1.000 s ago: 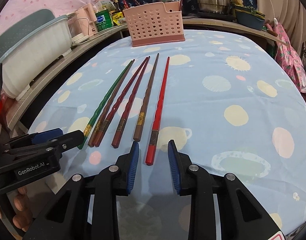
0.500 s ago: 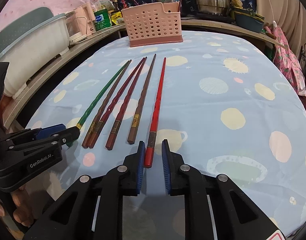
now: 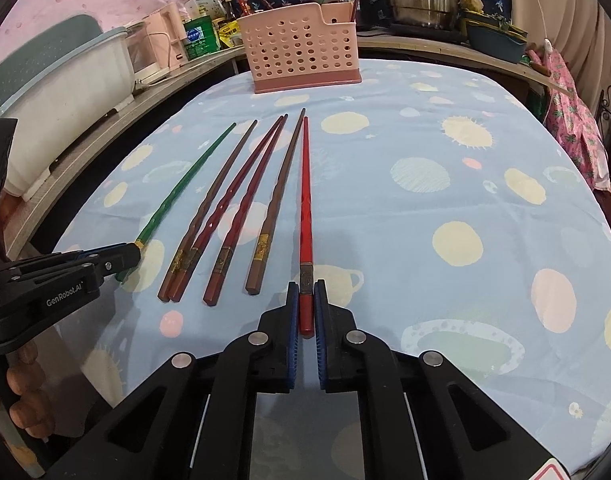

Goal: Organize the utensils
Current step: 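Close the left tool on a green chopstick while the right tool grasps a red chopstick, then lift both held chopsticks and carry them over the pink basket, then open both tools to drop the chopsticks into the pink basket, then move both open tools back down to the remaining chopsticks, then close the right tool on a brown gold-banded chopstick while the left tool grasps a dark brown one, then lift both held chopsticks and carry them over the pink basket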

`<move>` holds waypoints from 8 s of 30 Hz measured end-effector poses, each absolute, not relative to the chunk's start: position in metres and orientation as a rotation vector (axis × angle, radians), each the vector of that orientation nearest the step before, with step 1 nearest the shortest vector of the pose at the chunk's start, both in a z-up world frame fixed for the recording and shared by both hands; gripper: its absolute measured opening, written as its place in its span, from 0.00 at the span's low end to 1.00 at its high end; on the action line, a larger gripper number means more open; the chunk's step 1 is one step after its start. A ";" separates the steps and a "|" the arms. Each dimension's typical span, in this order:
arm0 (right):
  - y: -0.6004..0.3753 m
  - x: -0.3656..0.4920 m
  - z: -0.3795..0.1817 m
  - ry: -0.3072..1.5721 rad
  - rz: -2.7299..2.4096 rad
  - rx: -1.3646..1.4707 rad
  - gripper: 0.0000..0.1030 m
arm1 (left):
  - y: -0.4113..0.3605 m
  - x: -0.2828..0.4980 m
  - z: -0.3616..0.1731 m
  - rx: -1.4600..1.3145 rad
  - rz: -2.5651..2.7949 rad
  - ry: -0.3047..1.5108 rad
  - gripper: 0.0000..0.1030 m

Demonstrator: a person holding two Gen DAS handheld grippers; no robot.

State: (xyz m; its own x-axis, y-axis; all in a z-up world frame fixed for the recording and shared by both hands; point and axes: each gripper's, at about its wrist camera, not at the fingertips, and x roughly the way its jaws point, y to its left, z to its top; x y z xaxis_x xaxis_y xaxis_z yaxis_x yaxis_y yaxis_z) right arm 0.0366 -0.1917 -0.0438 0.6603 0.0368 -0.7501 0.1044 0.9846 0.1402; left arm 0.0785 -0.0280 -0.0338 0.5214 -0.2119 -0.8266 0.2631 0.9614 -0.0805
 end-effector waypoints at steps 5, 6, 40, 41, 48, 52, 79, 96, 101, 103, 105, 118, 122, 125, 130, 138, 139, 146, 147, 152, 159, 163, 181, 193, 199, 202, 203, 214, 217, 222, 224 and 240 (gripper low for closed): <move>-0.201 0.041 -0.024 0.817 -0.054 0.195 0.07 | -0.021 0.085 -0.017 0.024 -0.280 0.962 0.07; -0.205 0.042 -0.018 0.807 -0.058 0.203 0.07 | -0.019 0.087 -0.013 0.020 -0.278 0.956 0.07; -0.271 0.152 0.157 0.489 -0.052 0.270 0.07 | -0.025 0.205 0.154 -0.080 -0.266 0.705 0.07; -0.272 0.155 0.160 0.485 -0.051 0.271 0.07 | -0.027 0.210 0.159 -0.088 -0.271 0.702 0.07; -0.283 0.182 0.191 0.432 -0.029 0.299 0.07 | -0.040 0.236 0.199 -0.110 -0.296 0.641 0.07; -0.289 0.207 0.219 0.371 -0.021 0.320 0.07 | -0.048 0.256 0.230 -0.128 -0.298 0.591 0.07; -0.296 0.362 0.198 0.411 -0.033 0.332 0.07 | -0.081 0.388 0.223 -0.161 -0.256 0.568 0.07; -0.291 0.322 0.204 0.393 -0.048 0.305 0.32 | -0.072 0.356 0.202 -0.120 -0.217 0.584 0.36; -0.279 0.296 0.208 0.386 -0.044 0.259 0.33 | -0.064 0.330 0.204 -0.111 -0.209 0.573 0.38; -0.277 0.285 0.209 0.387 -0.037 0.255 0.33 | -0.060 0.319 0.203 -0.104 -0.209 0.569 0.40; -0.274 0.273 0.208 0.390 -0.028 0.257 0.33 | -0.057 0.307 0.202 -0.095 -0.206 0.564 0.41; -0.252 0.192 0.172 0.453 -0.005 0.233 0.33 | -0.031 0.234 0.169 -0.072 -0.193 0.609 0.41; -0.248 0.172 0.155 0.483 -0.005 0.230 0.33 | -0.022 0.216 0.153 -0.071 -0.190 0.635 0.41; -0.245 0.156 0.143 0.506 -0.005 0.227 0.33 | -0.017 0.203 0.140 -0.066 -0.192 0.653 0.41; -0.236 0.135 0.121 0.546 -0.010 0.210 0.33 | -0.012 0.183 0.118 -0.047 -0.194 0.689 0.41; -0.224 0.103 0.088 0.605 -0.020 0.181 0.33 | -0.005 0.152 0.082 -0.041 -0.191 0.748 0.41; -0.223 0.099 0.082 0.615 -0.021 0.175 0.33 | -0.005 0.148 0.078 -0.035 -0.187 0.752 0.41; -0.209 0.077 0.046 0.683 -0.013 0.141 0.33 | -0.004 0.123 0.044 -0.025 -0.183 0.812 0.41; -0.206 0.074 0.040 0.695 -0.011 0.135 0.33 | -0.003 0.120 0.041 -0.028 -0.183 0.819 0.41; -0.195 0.062 0.012 0.756 0.006 0.135 0.33 | -0.004 0.109 0.022 -0.023 -0.186 0.859 0.41; -0.178 0.057 -0.020 0.816 0.030 0.132 0.33 | -0.008 0.098 0.005 -0.015 -0.195 0.895 0.42; -0.171 0.061 -0.032 0.838 0.038 0.124 0.33 | -0.010 0.096 0.001 -0.012 -0.200 0.908 0.42; -0.179 0.059 -0.050 0.863 -0.011 0.116 0.07 | -0.031 0.086 -0.013 0.013 -0.260 0.938 0.55; -0.189 0.049 -0.050 0.870 -0.010 0.162 0.07 | -0.059 0.080 -0.032 0.063 -0.299 0.979 0.55; -0.189 0.048 -0.051 0.869 -0.009 0.165 0.07 | -0.060 0.082 -0.039 0.077 -0.275 0.979 0.55; -0.190 0.048 -0.051 0.867 -0.007 0.168 0.07 | -0.058 0.084 -0.041 0.078 -0.257 0.982 0.55; -0.190 0.047 -0.051 0.867 -0.006 0.170 0.07 | -0.056 0.084 -0.042 0.077 -0.252 0.986 0.55; -0.190 0.048 -0.051 0.869 -0.008 0.165 0.07 | -0.057 0.080 -0.044 0.112 -0.246 0.955 0.38; -0.190 0.048 -0.051 0.868 -0.010 0.166 0.07 | -0.056 0.080 -0.042 0.105 -0.258 0.959 0.18; -0.190 0.048 -0.051 0.870 -0.008 0.167 0.07 | -0.053 0.083 -0.041 0.086 -0.274 0.976 0.08; -0.190 0.048 -0.050 0.872 -0.009 0.168 0.07 | -0.051 0.085 -0.041 0.074 -0.277 0.987 0.07; -0.219 0.060 0.012 0.761 -0.036 0.221 0.07 | -0.024 0.107 0.016 -0.019 -0.257 0.912 0.07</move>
State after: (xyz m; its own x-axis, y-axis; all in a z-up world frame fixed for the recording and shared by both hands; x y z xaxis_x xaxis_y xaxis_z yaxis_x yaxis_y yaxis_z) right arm 0.0604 -0.2193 0.0122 0.7245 0.0479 -0.6876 0.1120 0.9761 0.1860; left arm 0.1074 -0.0244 0.0164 0.5840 -0.2283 -0.7790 0.2119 0.9692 -0.1252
